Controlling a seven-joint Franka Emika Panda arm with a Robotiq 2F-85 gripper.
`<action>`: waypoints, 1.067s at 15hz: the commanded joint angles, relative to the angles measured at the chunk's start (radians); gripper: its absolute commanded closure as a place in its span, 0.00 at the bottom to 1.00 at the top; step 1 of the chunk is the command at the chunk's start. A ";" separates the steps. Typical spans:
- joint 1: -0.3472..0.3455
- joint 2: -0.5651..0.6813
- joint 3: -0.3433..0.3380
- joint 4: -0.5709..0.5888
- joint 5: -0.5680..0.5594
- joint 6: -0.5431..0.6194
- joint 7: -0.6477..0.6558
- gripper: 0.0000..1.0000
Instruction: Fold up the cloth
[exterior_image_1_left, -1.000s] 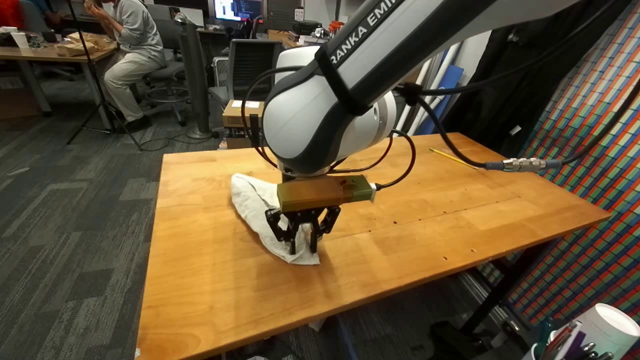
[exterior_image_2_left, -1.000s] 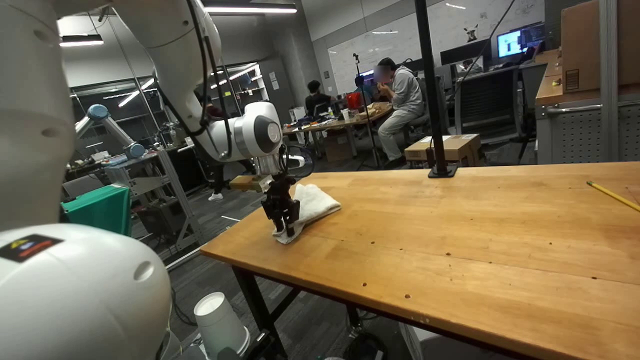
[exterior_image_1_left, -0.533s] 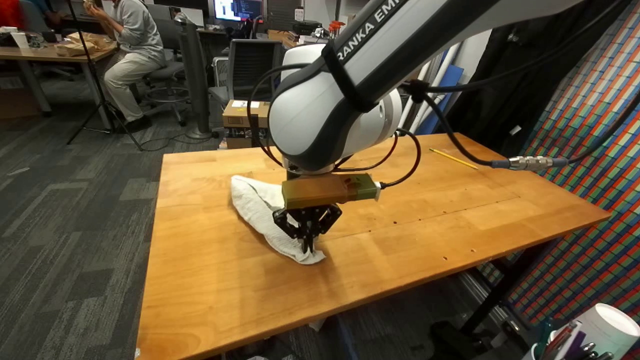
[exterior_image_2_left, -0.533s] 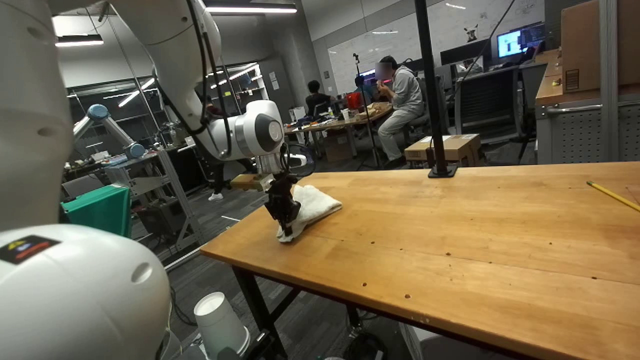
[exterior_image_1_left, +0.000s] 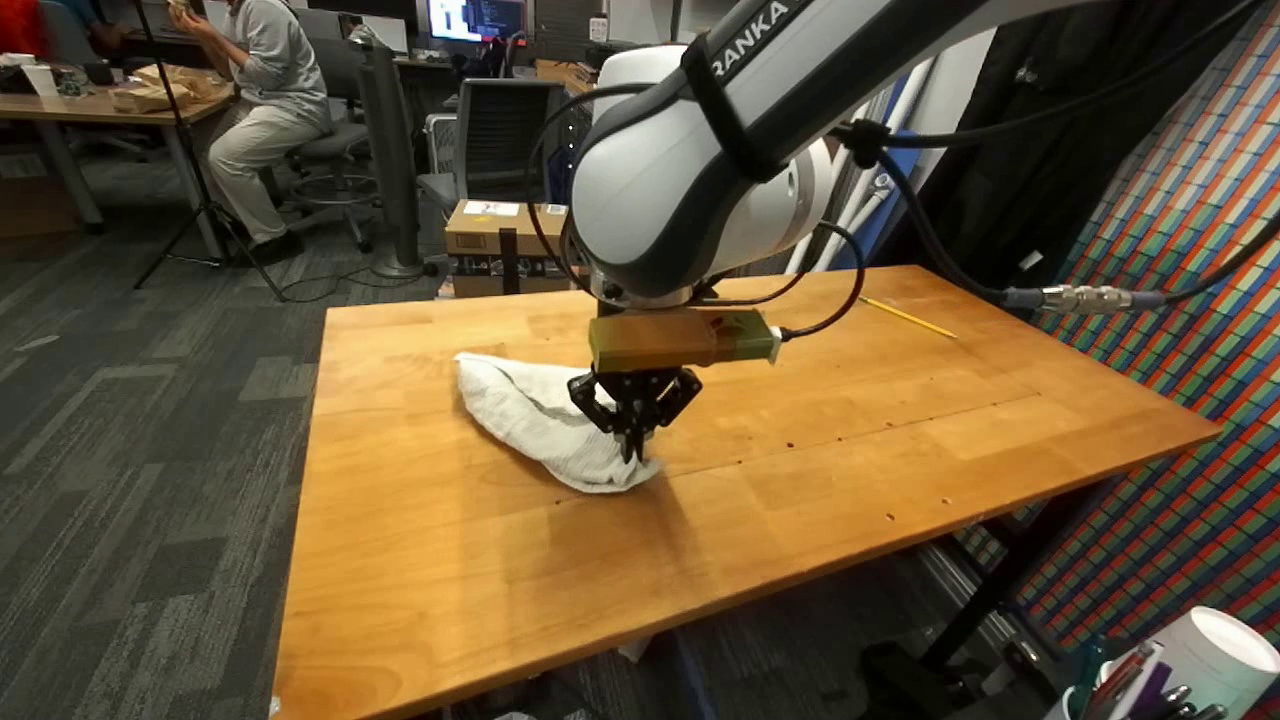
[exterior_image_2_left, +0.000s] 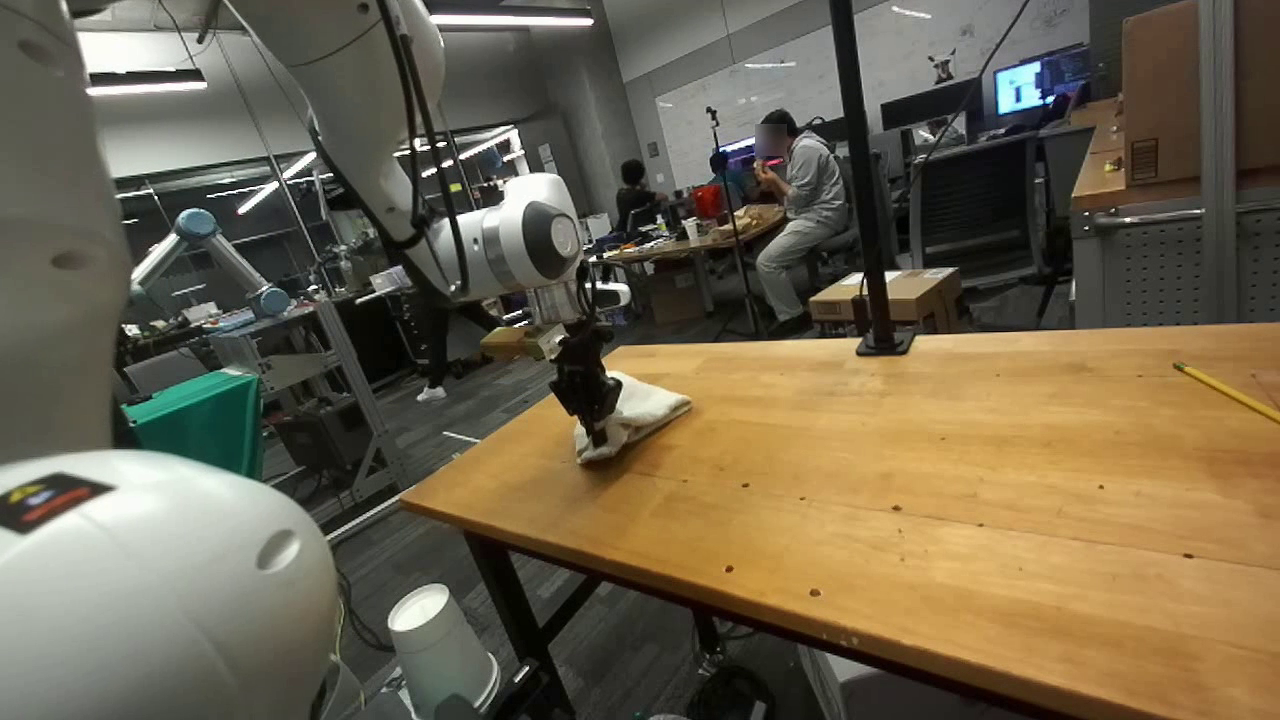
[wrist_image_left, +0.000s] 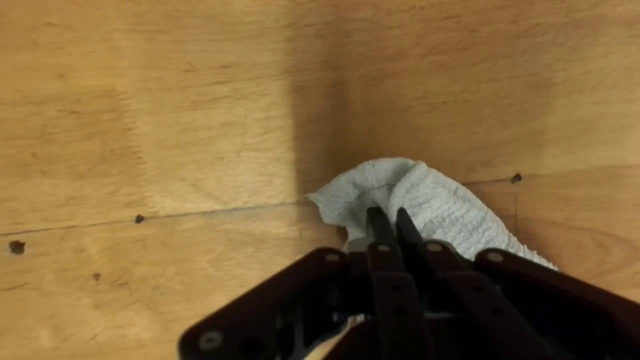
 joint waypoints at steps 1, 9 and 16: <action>-0.013 -0.026 -0.014 0.024 -0.039 -0.011 0.007 0.97; 0.005 0.011 -0.016 0.169 -0.135 -0.063 0.019 0.97; 0.073 0.119 0.006 0.374 -0.231 -0.193 0.022 0.97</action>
